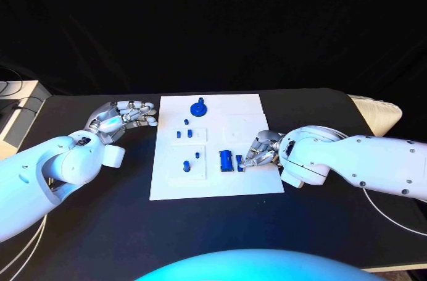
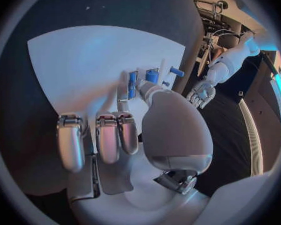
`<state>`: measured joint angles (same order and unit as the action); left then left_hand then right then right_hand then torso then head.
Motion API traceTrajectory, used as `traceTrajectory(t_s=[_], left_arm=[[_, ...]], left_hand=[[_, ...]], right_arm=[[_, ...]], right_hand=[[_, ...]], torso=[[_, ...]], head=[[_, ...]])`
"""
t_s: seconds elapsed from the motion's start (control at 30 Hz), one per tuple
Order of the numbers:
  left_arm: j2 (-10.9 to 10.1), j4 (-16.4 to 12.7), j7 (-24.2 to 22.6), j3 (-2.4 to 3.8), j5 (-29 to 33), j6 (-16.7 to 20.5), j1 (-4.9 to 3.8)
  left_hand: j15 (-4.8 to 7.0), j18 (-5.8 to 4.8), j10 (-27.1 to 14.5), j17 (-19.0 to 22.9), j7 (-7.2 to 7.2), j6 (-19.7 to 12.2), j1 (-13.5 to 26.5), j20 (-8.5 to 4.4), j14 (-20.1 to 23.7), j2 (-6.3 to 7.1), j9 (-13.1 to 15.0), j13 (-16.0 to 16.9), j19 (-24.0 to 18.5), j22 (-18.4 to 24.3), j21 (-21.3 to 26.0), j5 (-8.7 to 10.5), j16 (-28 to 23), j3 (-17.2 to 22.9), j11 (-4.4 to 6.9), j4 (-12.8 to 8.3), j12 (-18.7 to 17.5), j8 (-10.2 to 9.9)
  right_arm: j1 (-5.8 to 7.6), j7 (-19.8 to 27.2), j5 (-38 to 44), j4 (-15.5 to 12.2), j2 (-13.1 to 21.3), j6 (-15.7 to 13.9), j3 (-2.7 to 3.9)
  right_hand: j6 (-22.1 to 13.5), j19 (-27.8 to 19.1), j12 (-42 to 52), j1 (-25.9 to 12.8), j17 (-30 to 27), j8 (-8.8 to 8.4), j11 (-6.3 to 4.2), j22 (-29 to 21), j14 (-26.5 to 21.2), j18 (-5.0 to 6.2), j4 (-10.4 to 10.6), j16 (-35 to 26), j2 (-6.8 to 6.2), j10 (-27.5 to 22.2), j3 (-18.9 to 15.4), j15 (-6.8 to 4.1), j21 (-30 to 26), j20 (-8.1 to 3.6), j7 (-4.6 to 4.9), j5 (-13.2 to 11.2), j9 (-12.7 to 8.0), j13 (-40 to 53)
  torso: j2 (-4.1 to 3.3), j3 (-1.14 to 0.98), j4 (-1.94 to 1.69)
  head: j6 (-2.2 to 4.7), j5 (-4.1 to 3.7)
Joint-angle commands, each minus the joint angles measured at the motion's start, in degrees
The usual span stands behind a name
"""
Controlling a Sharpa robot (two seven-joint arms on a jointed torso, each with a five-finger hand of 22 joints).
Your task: Assemble the parts on the task board
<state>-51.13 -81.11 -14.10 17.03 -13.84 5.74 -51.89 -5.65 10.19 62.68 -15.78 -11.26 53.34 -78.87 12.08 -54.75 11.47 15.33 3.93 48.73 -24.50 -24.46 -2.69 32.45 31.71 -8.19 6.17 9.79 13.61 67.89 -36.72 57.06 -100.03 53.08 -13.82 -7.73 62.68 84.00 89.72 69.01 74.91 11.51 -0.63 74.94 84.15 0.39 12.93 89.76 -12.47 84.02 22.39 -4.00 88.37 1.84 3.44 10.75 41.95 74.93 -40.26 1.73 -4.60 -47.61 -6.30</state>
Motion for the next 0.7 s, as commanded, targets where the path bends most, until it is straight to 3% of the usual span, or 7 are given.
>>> traceTrajectory(t_s=[0.03,0.17,0.47,0.53,0.6,0.67,0.7], left_arm=[[0.21,-0.11,-0.63,0.04,0.22,-0.79,-0.01],[0.37,-0.02,-1.38,0.04,0.39,-0.68,0.0],[1.34,1.12,-4.16,0.04,1.82,1.15,0.02],[1.76,1.74,-5.07,0.04,2.26,2.07,0.02],[2.44,2.76,-6.13,0.04,2.83,3.19,0.03],[3.14,3.84,-6.98,0.05,3.37,4.17,0.02],[3.51,4.42,-7.41,0.05,3.68,4.67,0.02]], left_hand=[[-0.16,0.09,0.11,-0.09,-0.33,0.14,-0.14,0.31,0.23,0.19,-0.07,-0.07,0.25,0.08,0.23,-0.12,-0.26,0.12,-0.2,0.18,-0.34,-0.23],[-0.17,0.08,0.09,-0.11,-0.34,0.12,-0.15,0.31,0.24,0.19,-0.09,-0.07,0.26,0.11,0.27,-0.13,-0.3,0.13,-0.22,0.18,-0.4,-0.25],[-0.23,0.04,0.7,-0.09,-0.02,0.44,-0.11,0.41,0.69,0.02,-0.04,0.02,0.14,0.37,0.76,-0.14,-1.11,0.2,-0.02,0.38,-0.55,-0.07],[-0.4,-0.06,0.75,0.15,0.08,0.47,-0.13,0.58,1.26,0.0,-0.03,-0.08,-0.31,0.76,1.49,-0.14,-2.47,0.39,-0.08,0.5,-1.16,-0.03],[-0.74,-0.28,0.86,0.52,0.14,0.42,-0.14,1.07,1.88,0.04,0.0,-0.17,-1.67,1.73,3.25,-0.14,-4.67,0.73,-0.17,0.7,-2.19,0.02],[-1.0,-0.25,0.99,0.79,0.15,0.17,-0.14,1.51,2.22,0.09,0.0,-0.21,-2.38,2.61,4.69,-0.14,-6.47,1.02,-0.25,0.84,-3.1,-0.03],[-1.17,-0.2,1.04,0.96,0.14,-0.29,-0.13,1.76,2.46,0.14,-0.09,-0.23,-2.6,3.09,5.42,-0.14,-7.49,1.17,-0.32,0.93,-3.61,-0.27]], right_arm=[[-0.09,2.26,3.52,0.32,0.29,-0.54,-0.01],[-0.11,6.89,1.45,1.24,0.88,-3.71,0.0],[-0.04,28.92,-13.91,6.52,0.97,-9.89,0.16],[0.02,34.91,-18.1,8.73,0.27,-10.74,0.26],[0.06,41.42,-22.77,12.24,-1.18,-11.57,0.4],[0.07,45.98,-26.59,15.69,-2.73,-12.06,0.53],[0.06,48.01,-28.39,17.5,-3.59,-12.3,0.61]], right_hand=[[0.11,5.62,0.28,0.3,14.48,0.11,-0.13,14.59,5.71,-0.03,-0.07,0.0,-0.33,5.98,-0.35,-0.42,-0.24,-0.24,0.12,-0.36,-0.17,15.07],[-1.23,5.57,0.28,-0.17,14.42,-0.71,0.38,14.52,5.7,0.02,1.11,-0.02,-0.54,5.98,-1.91,-0.04,-0.52,-0.04,0.74,-0.36,-0.77,15.07],[-2.96,4.52,-1.16,1.7,13.06,-1.85,1.18,13.26,5.37,0.92,1.75,-0.58,0.27,5.37,-2.88,0.66,-5.47,0.57,1.63,1.49,-1.62,14.47],[-3.82,3.06,-5.57,2.68,9.79,-2.43,1.57,11.59,4.5,2.06,1.62,-2.05,0.65,3.39,-2.55,0.97,-11.87,0.92,2.1,2.16,-1.99,12.62],[-4.38,1.48,-9.7,4.04,6.54,-2.85,1.83,9.68,3.57,3.18,1.13,-3.8,1.13,1.42,-1.81,1.21,-18.5,1.23,2.4,2.61,-2.31,10.81],[-4.94,-1.23,-17.05,5.43,0.58,-3.21,2.15,6.22,1.61,4.86,0.5,-7.49,1.53,-2.29,-0.81,1.43,-29.23,1.5,2.73,2.72,-2.55,7.4],[-5.34,-3.48,-23.33,6.01,-4.29,-3.33,2.37,3.24,-0.28,6.06,0.18,-10.9,1.53,-5.65,-0.27,1.63,-37.68,1.72,3.01,2.83,-2.6,4.35]], torso=[[0.07,0.01,0.01],[0.16,-0.04,0.0],[0.91,0.08,0.34],[1.24,0.15,0.43],[1.73,0.26,0.62],[2.26,0.36,0.74],[2.47,0.36,0.78]], head=[[0.29,-0.06],[0.8,-0.09],[2.76,0.31],[3.23,0.37],[4.22,0.37],[5.0,0.56],[5.31,0.65]])
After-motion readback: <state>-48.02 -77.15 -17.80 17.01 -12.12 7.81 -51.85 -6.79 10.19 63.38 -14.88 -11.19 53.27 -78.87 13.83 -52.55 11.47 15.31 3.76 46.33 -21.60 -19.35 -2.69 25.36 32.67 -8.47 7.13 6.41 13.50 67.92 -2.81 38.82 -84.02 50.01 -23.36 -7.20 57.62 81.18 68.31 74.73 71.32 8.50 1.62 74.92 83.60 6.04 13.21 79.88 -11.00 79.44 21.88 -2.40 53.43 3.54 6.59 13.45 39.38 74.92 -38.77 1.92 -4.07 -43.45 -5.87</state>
